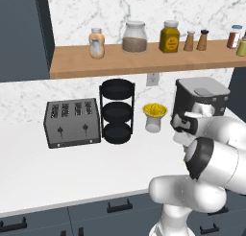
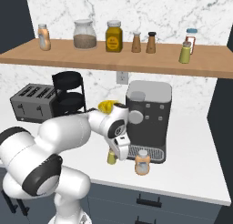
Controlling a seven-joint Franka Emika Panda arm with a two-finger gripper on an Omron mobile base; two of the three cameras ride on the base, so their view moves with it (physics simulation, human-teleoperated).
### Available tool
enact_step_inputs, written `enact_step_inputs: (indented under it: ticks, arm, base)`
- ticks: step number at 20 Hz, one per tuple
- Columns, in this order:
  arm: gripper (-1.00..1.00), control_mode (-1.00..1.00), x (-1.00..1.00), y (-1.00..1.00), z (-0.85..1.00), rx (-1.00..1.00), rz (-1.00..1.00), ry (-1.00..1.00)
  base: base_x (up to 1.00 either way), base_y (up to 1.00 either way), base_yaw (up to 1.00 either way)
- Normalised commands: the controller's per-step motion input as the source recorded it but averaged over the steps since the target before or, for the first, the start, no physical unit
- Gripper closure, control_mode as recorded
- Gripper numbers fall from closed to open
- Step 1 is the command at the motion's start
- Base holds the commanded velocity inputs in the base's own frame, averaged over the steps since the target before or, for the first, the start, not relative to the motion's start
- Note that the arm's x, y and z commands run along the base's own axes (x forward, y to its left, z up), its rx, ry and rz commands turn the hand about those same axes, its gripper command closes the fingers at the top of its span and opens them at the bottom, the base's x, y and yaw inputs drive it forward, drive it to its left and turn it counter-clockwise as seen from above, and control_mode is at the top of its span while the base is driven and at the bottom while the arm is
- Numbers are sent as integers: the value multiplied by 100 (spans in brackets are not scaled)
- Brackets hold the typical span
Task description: Put the shaker and condiment bottle from the counter next to their counterparts in the cabinet.
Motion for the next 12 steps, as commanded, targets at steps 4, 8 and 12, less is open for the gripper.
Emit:
enact_step_inputs:
  ticks: [4,8,12]
  arm:
    - [100,-100,-2,0,45,1,0,0]
    - [100,-100,0,0,46,0,0,0]
    - [100,-100,-1,1,35,0,0,1]
  base:
    - [0,0,0]
    - [0,0,0]
    - [0,0,0]
